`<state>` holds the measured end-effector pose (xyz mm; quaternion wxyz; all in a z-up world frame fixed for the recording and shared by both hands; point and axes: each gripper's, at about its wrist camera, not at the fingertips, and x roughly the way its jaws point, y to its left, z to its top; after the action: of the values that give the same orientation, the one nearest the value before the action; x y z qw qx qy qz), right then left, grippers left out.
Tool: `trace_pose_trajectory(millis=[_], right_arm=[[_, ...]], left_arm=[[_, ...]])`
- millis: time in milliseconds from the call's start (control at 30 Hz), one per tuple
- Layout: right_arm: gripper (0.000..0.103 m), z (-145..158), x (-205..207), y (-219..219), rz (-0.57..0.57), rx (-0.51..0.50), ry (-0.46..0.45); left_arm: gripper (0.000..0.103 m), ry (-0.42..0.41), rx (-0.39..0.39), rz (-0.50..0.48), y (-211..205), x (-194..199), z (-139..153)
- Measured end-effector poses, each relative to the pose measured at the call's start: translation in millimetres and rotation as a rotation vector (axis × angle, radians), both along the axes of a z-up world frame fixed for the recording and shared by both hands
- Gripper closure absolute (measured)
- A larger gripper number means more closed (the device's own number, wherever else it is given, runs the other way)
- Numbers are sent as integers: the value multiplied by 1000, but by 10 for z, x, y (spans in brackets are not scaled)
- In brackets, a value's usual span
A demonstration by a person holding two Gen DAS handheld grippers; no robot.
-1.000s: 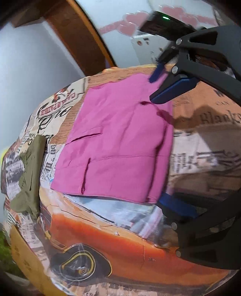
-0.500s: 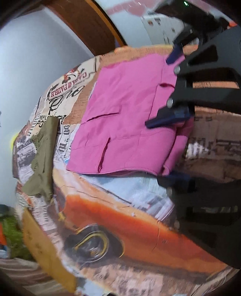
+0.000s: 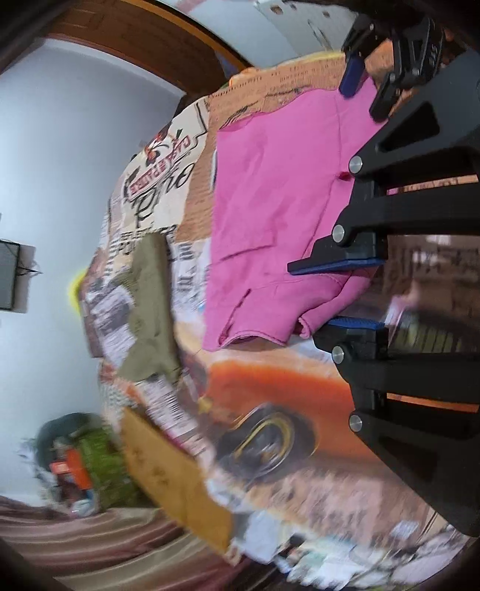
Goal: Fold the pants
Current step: 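Close the left gripper on the edge of the pink pants, then lift the pants edge with the left gripper and fold it over the pants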
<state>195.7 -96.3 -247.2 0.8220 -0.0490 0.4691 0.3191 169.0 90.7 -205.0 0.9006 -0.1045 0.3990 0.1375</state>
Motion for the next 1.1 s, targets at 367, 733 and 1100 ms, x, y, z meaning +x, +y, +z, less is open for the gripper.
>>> trace_pose_trajectory(millis=[367,733,1100], right_arm=[[37,-9,87,-232,-89,26,5],[37,-164,97,-270,-71,32,37],[36,-184,99,-295,-60,54,37]], left_arm=[[83,-100,78,-98,-174,72,471],[85,-90,3,-201,-551,138,607],[88,-68,-22,-326,-1084,313,539]])
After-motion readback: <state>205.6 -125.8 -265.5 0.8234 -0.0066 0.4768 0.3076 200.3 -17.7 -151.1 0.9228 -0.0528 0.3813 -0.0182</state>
